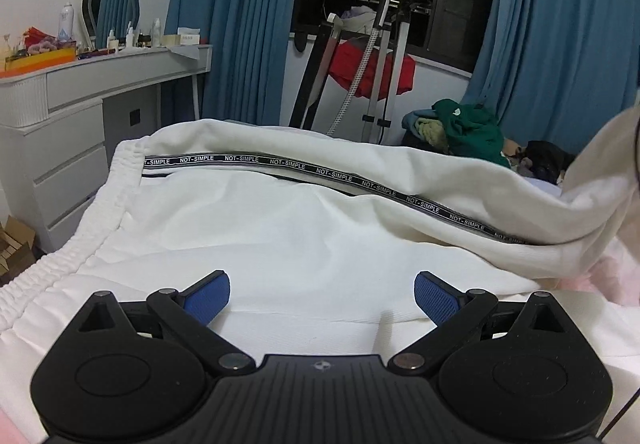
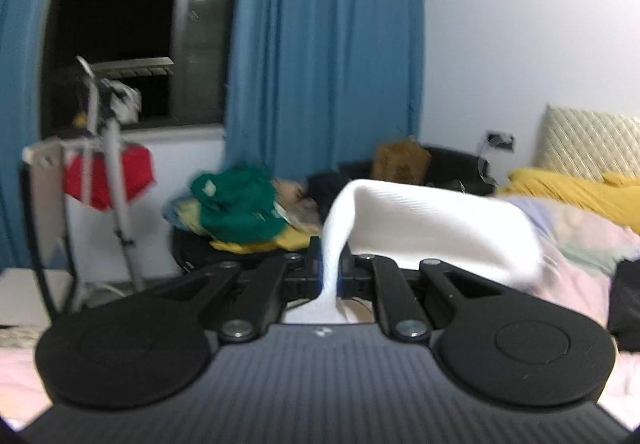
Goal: Fold clothes
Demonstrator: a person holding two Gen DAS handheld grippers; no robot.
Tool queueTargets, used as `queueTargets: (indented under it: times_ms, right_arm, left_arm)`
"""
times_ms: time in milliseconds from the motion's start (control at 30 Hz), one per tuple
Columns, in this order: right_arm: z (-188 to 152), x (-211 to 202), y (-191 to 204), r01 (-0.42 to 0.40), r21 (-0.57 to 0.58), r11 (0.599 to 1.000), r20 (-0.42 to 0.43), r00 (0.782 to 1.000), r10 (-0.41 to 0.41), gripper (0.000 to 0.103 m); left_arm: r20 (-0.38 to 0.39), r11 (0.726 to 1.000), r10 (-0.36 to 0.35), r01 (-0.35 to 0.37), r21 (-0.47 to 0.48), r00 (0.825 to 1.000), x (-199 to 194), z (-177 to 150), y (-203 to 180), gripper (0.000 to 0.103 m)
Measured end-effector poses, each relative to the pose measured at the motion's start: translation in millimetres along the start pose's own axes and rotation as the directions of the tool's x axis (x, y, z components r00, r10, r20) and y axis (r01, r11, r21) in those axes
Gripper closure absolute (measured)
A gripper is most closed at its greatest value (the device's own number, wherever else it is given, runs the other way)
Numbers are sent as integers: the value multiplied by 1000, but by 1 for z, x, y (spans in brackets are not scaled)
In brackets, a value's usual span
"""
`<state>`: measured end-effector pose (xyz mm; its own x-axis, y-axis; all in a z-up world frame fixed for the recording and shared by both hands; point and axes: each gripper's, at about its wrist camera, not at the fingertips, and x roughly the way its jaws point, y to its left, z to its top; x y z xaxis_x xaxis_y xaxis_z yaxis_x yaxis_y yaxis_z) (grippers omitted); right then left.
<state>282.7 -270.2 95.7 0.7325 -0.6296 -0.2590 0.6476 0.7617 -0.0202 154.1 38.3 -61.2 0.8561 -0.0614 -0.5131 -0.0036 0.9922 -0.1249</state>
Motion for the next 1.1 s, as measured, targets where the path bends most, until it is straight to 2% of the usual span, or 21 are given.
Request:
queueTargets:
  times_ms: [67,167,233,300,367,433,533,600,667,700,767,800,867,967,1033,1100]
  right_arm:
    - [-14,28,2,14,-40,999,-17,1000,-14,93]
    - [-34,80,4,-61,-68,996,-48,997,58,92]
    - [-45,106,0,-104,-31,994,-83,991,101,89]
    - [-55,126,-10,-148,40,988,-111,982,152,74]
    - [-66,127,-24,-220,134,966,-97,967,233,36]
    - [-78,123,-38,-278,218,935,-67,952,299,26]
    - [-100,99,-74,-325,344,881,-16,936,352,26]
    - [-117,79,-102,-316,424,849,-17,934,356,26]
    - [-138,73,-129,-280,509,814,-38,937,347,24]
    - [-148,78,-140,-252,563,787,-88,928,361,24]
    - [-169,90,-163,-183,662,727,-194,895,401,25]
    - [-180,102,-170,-152,716,681,-236,866,442,25]
    - [-204,117,-189,-102,826,555,-248,818,519,30]
    - [-228,136,-202,-90,905,417,-207,761,615,31]
    - [-237,148,-200,-94,925,368,-188,728,659,33]
    - [-240,160,-193,-102,934,344,-177,702,690,39]
  left_arm:
    - [-2,1000,8,-8,9,1000,2,-2,-2,3]
    - [-10,999,13,-13,32,1000,8,-6,-6,3]
    - [-12,999,16,-15,43,1000,13,-9,-8,3]
    - [-16,999,9,-8,51,1000,19,-10,-10,3]
    - [-21,998,-5,6,58,1000,25,-12,-12,3]
    - [-30,998,-16,18,63,999,31,-14,-16,3]
    - [-27,996,-34,36,80,999,35,-18,-19,3]
    - [-21,994,-38,40,98,999,35,-20,-23,3]
    - [-23,993,-54,56,104,998,32,-22,-26,3]
    - [-25,993,-65,67,100,998,29,-24,-27,3]
    - [-29,993,-68,71,96,997,25,-27,-29,3]
    - [-32,993,-69,72,98,997,23,-29,-31,3]
    - [-30,992,-67,70,101,997,17,-31,-33,3]
    - [-28,994,-65,67,91,997,11,-36,-35,3]
    - [-32,994,-69,71,85,997,10,-38,-36,3]
    - [-35,994,-62,65,89,997,13,-39,-39,3]
